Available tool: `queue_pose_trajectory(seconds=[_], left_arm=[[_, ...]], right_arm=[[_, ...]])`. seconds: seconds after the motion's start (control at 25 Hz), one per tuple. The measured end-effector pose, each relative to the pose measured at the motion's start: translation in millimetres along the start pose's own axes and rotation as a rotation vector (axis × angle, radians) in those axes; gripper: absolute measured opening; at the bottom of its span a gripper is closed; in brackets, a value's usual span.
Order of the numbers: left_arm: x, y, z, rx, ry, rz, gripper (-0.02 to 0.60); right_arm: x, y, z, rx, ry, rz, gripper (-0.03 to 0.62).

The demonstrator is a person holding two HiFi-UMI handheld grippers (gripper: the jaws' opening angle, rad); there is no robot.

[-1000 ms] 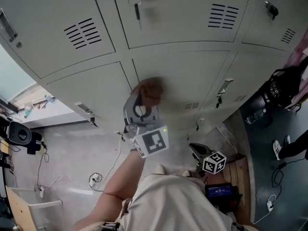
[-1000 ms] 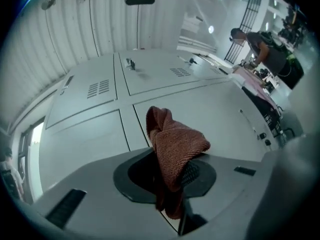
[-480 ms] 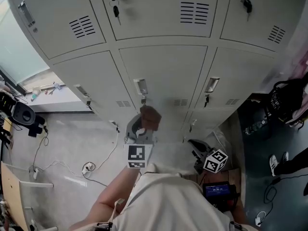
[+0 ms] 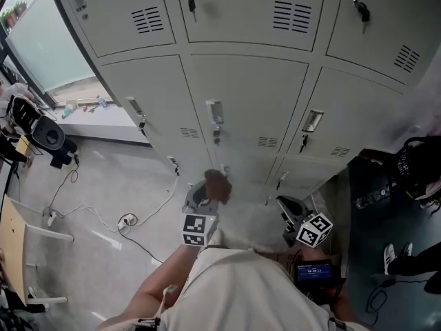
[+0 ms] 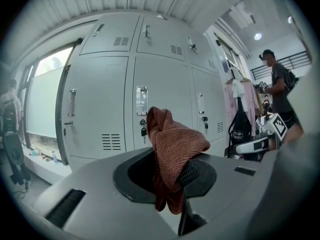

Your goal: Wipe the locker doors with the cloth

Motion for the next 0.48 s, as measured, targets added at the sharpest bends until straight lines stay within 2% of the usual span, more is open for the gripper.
queue_pose_trajectory(seconds=[0.16, 0.48], left_arm=[[-1.6, -0.5, -0.7, -0.003, 0.016, 0.015, 0.077], [5.9, 10.1, -4.1, -0.024, 0.04, -0.014, 0.077]], right_arm=[[-1.3, 1.9, -1.4, 0.002, 0.01, 0.019, 0.02], [4.3, 4.9, -2.2, 0.016, 0.02, 0.023, 0.02]])
Point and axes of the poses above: the fingertips, and each gripper's own axes: y forward along the fingers, x to its right, z out of its top, the point moved 6 cm from there along -y, backward along the fingers, and after that the axes turned 15 degrees about x, right-handed, at the moved point
